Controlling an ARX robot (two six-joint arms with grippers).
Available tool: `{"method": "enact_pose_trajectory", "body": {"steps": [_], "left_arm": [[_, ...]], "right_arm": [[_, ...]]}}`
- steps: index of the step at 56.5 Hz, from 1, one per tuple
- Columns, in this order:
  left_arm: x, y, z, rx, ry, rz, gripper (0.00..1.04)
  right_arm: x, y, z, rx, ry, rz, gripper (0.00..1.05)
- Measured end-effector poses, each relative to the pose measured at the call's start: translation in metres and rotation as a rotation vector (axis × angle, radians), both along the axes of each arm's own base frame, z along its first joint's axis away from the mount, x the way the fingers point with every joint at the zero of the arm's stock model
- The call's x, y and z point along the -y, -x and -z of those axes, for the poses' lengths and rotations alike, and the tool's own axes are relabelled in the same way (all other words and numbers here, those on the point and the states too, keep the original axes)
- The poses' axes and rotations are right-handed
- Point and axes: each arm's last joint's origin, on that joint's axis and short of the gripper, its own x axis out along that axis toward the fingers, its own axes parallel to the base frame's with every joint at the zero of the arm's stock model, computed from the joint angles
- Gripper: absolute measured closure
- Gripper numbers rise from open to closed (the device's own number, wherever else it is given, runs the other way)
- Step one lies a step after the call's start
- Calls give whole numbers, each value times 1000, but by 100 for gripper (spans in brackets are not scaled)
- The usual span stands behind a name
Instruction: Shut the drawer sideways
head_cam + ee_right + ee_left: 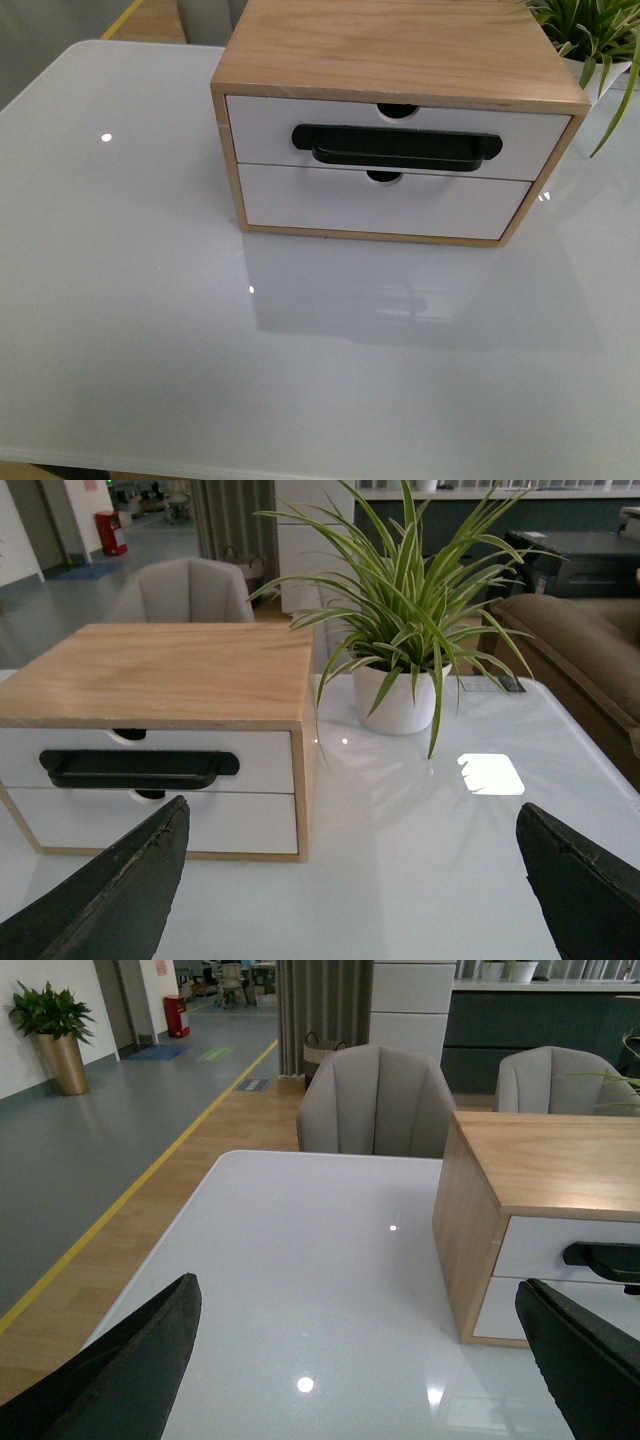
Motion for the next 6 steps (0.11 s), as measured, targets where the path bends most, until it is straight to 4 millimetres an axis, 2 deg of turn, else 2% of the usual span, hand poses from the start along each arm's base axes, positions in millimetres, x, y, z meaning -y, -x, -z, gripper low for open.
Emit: {"method": "enact_pose_trajectory", "body": {"steps": [6], "left_arm": [[0,0,0,0,0,0,9]], "right_arm": [[0,0,0,0,0,0,9]]}}
